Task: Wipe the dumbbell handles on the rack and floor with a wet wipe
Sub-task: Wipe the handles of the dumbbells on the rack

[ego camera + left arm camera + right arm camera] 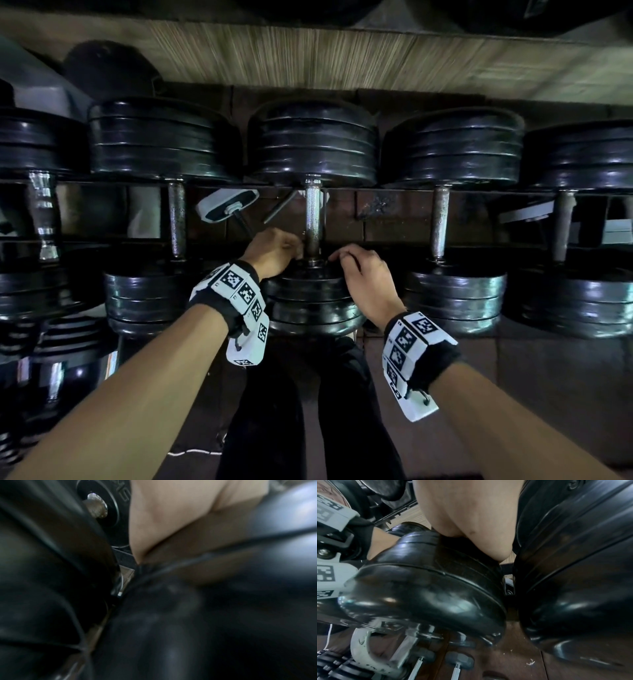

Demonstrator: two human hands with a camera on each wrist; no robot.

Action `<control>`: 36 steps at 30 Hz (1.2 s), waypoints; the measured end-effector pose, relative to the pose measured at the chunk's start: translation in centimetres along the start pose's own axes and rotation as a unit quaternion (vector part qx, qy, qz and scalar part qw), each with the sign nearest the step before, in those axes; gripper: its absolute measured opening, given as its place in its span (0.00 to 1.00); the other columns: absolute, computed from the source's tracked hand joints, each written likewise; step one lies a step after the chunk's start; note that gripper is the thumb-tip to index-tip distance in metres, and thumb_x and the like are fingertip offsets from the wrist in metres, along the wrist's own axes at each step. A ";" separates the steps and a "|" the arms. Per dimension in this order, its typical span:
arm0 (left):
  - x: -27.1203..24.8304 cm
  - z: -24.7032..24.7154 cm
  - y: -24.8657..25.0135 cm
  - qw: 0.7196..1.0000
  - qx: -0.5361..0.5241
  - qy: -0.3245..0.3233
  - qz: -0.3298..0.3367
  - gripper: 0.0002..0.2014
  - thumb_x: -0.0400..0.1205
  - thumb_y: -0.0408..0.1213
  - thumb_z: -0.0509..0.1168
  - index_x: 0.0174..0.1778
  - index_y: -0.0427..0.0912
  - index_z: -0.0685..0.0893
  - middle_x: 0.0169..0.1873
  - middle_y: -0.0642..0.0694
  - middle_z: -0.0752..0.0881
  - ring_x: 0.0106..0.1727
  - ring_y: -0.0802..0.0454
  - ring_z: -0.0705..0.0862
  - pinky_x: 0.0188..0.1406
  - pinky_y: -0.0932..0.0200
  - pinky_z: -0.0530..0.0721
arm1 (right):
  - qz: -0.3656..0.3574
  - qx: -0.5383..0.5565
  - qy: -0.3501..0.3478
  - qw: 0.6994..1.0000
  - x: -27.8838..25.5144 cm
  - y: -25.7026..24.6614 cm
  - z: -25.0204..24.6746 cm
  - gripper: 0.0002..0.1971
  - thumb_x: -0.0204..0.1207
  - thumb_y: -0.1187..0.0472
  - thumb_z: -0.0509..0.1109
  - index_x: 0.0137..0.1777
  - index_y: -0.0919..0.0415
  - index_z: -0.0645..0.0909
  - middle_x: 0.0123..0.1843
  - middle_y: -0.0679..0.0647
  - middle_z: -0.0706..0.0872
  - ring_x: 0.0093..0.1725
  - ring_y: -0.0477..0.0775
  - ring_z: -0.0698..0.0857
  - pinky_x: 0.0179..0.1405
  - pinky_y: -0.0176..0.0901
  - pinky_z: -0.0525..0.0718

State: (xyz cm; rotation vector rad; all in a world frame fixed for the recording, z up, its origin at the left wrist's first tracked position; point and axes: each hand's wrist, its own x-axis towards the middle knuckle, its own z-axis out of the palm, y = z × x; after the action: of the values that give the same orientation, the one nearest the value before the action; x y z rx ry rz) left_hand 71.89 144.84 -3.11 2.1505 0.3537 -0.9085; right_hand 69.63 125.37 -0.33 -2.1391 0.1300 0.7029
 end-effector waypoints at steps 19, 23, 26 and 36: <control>-5.6 2.1 1.9 0.953 -0.203 0.226 -0.002 0.11 0.81 0.54 0.70 0.50 0.52 0.81 0.37 0.61 0.86 0.40 0.71 0.85 0.53 0.63 0.85 | -0.037 0.076 -0.082 0.993 2.8 -0.9 -1.7 0.07 0.81 0.51 0.74 0.50 0.53 0.89 0.47 0.51 0.91 0.49 0.47 0.88 0.57 0.42 0.81; -5.2 3.5 1.7 0.930 -0.206 0.302 -0.042 0.13 0.77 0.56 0.56 0.45 0.56 0.82 0.37 0.55 0.90 0.47 0.50 0.88 0.65 0.38 0.79 | 0.056 0.056 0.021 0.997 6.3 -0.1 -1.2 0.12 0.80 0.53 0.76 0.38 0.59 0.86 0.34 0.51 0.88 0.37 0.52 0.85 0.44 0.49 0.84; -5.1 3.7 1.4 0.906 -0.252 0.338 -0.029 0.14 0.75 0.52 0.55 0.43 0.53 0.84 0.35 0.55 0.89 0.42 0.50 0.88 0.57 0.41 0.84 | 0.054 0.029 0.020 0.998 9.3 -0.4 -0.4 0.14 0.80 0.53 0.74 0.35 0.61 0.85 0.34 0.55 0.88 0.36 0.59 0.87 0.43 0.54 0.87; -5.3 3.4 1.7 0.903 -0.264 0.338 -0.026 0.14 0.73 0.48 0.54 0.40 0.51 0.85 0.30 0.53 0.88 0.36 0.50 0.87 0.44 0.46 0.86 | -0.037 0.064 0.005 0.997 11.4 -2.2 0.9 0.13 0.84 0.53 0.68 0.41 0.53 0.89 0.37 0.50 0.90 0.39 0.54 0.88 0.51 0.67 0.89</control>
State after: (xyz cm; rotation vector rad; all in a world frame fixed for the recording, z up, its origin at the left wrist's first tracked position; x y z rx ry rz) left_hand 67.31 141.34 -0.02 1.8710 0.8903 -0.0240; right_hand 79.52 129.20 -5.20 -2.0156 0.0972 0.6230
